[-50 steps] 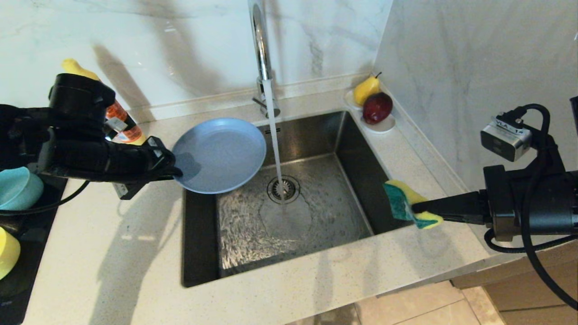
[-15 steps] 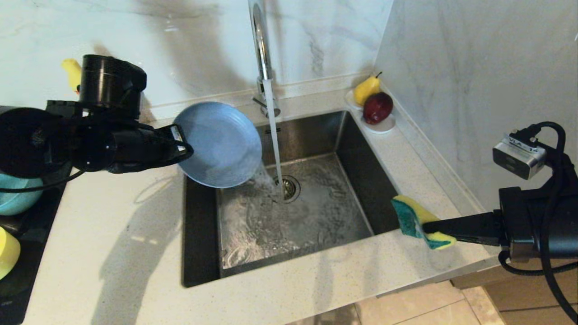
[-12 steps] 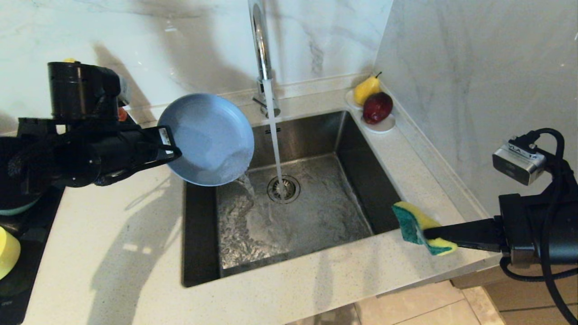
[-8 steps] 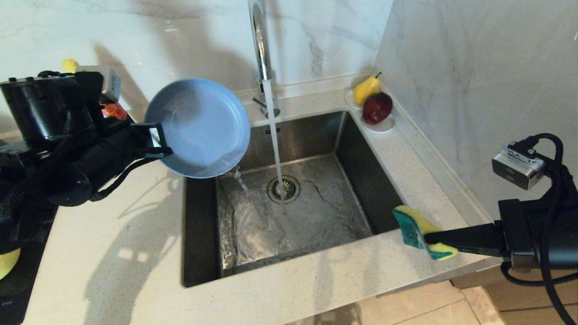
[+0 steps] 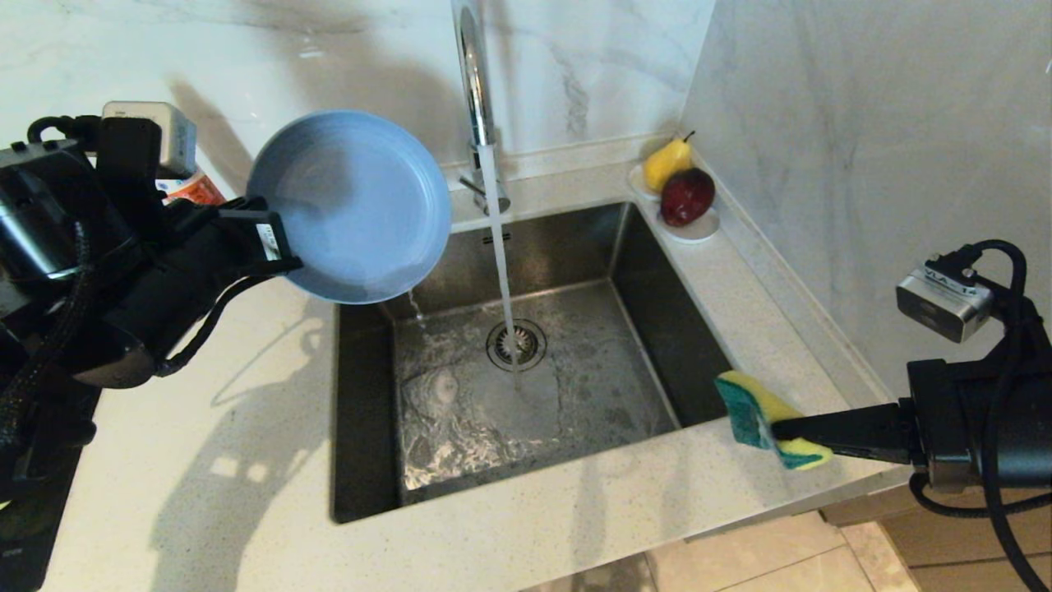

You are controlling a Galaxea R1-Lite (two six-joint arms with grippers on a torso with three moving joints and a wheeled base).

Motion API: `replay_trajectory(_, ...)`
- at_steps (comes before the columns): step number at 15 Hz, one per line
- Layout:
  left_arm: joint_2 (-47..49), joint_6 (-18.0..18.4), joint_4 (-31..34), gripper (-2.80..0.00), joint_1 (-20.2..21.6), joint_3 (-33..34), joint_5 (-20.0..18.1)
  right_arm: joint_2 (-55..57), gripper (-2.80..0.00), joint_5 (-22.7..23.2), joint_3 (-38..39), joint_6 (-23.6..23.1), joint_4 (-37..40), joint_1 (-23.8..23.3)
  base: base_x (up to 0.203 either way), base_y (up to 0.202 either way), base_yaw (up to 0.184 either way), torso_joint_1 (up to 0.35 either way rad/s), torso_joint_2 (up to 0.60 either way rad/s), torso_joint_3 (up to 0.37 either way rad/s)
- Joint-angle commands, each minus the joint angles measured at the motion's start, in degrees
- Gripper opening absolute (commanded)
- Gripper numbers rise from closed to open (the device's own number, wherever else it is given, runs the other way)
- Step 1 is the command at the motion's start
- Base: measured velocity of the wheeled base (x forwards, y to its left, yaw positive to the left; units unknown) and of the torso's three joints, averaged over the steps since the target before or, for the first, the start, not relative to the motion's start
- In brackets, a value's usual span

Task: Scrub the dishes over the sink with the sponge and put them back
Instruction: Wipe the plate

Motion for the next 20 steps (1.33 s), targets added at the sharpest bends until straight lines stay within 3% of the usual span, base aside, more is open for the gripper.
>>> replay_trajectory(1, -0.7, -0.8, 0.5, -2.8, -0.1, 1.7, -2.0, 0.1, -2.8, 0.3, -0.2, 0.2, 0.1, 0.1, 0.0, 0.0, 0.0, 0.0, 0.0, 0.0)
replay_trajectory(3, -0.5, -4.0, 5.6, -2.8, -0.1, 3.8, -2.8, 0.3, -2.8, 0.4, -1.5, 0.2, 0.1, 0.1, 0.0, 0.0, 0.0, 0.0, 0.0, 0.0)
replay_trajectory(5, -1.5, -12.3, 15.2, -2.8, -0.2, 3.5, -6.2, 0.5, -2.8, 0.5, -4.5, 0.2, 0.5, 0.9, 0.0, 0.0, 0.0, 0.0, 0.0, 0.0)
replay_trajectory(7, -5.8, -17.6, 25.7, -2.8, -0.1, 2.1, -15.4, 1.3, -2.8, 0.9, -8.0, 0.3, 1.0, 2.0, 0.0, 0.0, 0.0, 0.0, 0.0, 0.0)
replay_trajectory(9, -8.9, -22.2, 32.1, -2.8, -0.2, 1.2, -23.6, 2.5, -2.8, 2.8, -11.6, 0.3, 2.5, 3.3, 0.0, 0.0, 0.0, 0.0, 0.0, 0.0)
replay_trajectory(11, -9.4, -22.7, 33.7, -2.8, -1.8, 2.2, -25.7, 4.2, -2.8, 4.7, -14.6, 0.4, 4.5, 6.3, 0.0, 0.0, 0.0, 0.0, 0.0, 0.0)
replay_trajectory(20, -8.2, -22.3, 32.8, -2.8, -7.7, 3.7, -25.4, 17.1, -2.8, 4.9, -26.2, 0.3, 8.1, 19.3, 0.0, 0.0, 0.0, 0.0, 0.0, 0.0)
